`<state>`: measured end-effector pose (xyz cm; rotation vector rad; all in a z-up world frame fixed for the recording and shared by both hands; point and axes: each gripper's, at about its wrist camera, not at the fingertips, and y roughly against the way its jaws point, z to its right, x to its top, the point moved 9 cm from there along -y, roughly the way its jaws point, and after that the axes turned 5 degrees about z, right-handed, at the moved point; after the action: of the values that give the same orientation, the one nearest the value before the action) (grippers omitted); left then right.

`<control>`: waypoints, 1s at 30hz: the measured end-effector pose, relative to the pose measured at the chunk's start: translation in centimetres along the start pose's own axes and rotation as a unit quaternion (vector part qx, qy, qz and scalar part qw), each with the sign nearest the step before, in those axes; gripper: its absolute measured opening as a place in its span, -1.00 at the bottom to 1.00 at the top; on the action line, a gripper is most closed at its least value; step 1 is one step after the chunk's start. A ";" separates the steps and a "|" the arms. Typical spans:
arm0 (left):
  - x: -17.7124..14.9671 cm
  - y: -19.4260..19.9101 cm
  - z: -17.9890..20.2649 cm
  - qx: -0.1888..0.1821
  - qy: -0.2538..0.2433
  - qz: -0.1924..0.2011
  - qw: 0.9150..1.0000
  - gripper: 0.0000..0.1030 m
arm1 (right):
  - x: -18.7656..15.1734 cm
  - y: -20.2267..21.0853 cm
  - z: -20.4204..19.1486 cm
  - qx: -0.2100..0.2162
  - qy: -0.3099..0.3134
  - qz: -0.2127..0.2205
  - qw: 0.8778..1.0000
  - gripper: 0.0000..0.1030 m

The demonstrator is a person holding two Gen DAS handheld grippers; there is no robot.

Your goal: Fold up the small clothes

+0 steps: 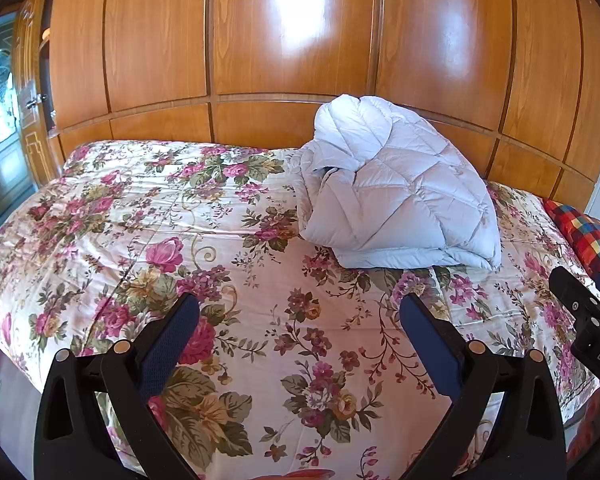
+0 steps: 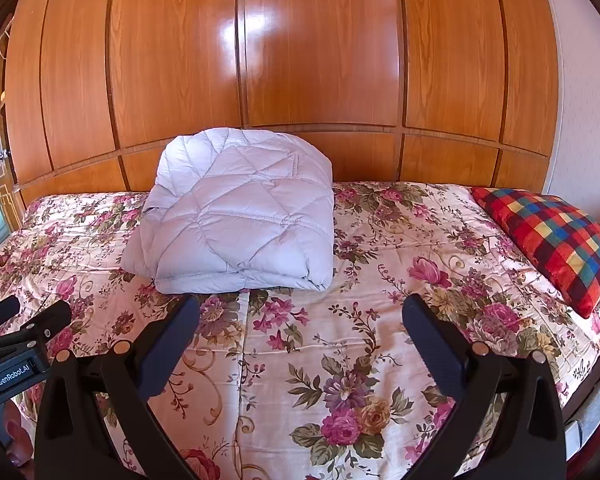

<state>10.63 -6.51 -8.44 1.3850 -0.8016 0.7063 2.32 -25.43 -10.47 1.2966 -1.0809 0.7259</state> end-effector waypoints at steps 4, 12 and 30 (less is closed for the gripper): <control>0.0 0.0 0.0 0.001 0.000 0.001 1.000 0.93 | -0.1 0.0 0.0 0.001 0.000 -0.001 1.000 0.96; -0.1 0.0 -0.1 0.001 0.003 0.001 1.000 0.93 | -0.2 -0.2 0.0 0.003 0.000 -0.004 1.000 0.96; -0.2 -0.1 -0.2 -0.002 0.007 -0.001 1.000 0.93 | -0.3 -0.2 -0.1 0.005 0.000 -0.007 1.000 0.96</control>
<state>10.61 -6.34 -8.63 1.3758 -0.7904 0.7117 2.39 -25.29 -10.84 1.3110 -1.0685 0.7211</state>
